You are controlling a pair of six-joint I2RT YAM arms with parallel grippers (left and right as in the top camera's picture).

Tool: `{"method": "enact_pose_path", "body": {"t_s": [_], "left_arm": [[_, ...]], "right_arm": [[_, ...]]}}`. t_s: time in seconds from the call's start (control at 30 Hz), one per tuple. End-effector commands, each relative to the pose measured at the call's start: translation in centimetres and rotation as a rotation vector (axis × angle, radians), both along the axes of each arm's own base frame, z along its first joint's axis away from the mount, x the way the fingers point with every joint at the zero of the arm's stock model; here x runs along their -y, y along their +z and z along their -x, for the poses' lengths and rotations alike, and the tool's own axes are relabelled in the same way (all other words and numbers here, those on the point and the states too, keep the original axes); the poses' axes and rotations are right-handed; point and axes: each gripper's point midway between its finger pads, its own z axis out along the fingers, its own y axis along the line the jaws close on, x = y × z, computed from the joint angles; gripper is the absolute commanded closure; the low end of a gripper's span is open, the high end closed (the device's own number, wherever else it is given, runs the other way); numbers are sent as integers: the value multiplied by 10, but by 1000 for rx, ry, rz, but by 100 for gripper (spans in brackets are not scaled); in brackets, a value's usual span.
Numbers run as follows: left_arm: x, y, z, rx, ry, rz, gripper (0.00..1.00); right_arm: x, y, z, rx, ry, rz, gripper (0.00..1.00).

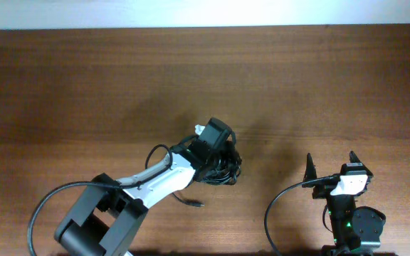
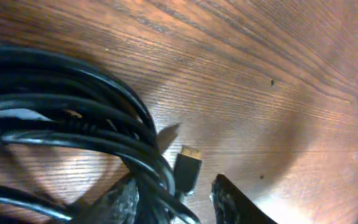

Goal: Untangle cables
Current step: 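Move the left gripper over the black cable bundle and lower, then close the left gripper on the cable bundle and lift it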

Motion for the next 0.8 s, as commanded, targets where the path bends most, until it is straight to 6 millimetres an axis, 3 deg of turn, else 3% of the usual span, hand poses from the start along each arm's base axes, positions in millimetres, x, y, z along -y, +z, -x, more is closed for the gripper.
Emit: {"method": "enact_pose_path", "body": {"t_s": [0.0, 0.03, 0.07, 0.17, 0.37, 0.5, 0.63, 0.73, 0.77], "left_arm": [[2, -2, -3, 1, 9, -5, 63], [-1, -3, -5, 15, 21, -25, 62], [-4, -4, -8, 43, 38, -58, 55], [-6, -8, -9, 82, 50, -113, 55], [-4, -32, -7, 108, 49, -197, 71], [-6, -42, -8, 102, 39, -216, 98], [-13, -12, -31, 204, -28, -206, 100], [-20, 32, -41, 274, -52, -133, 100], [-26, 56, -43, 304, -40, -105, 100]], "right_arm": [[0, -3, 0, -1, 0, 0, 2], [0, -3, 0, -1, 0, 0, 1], [0, -3, 0, -1, 0, 0, 2], [0, -3, 0, -1, 0, 0, 1], [0, -3, 0, -1, 0, 0, 2], [0, -3, 0, -1, 0, 0, 2], [0, -3, 0, -1, 0, 0, 2], [0, -3, 0, -1, 0, 0, 1], [0, -3, 0, -1, 0, 0, 2]]}}
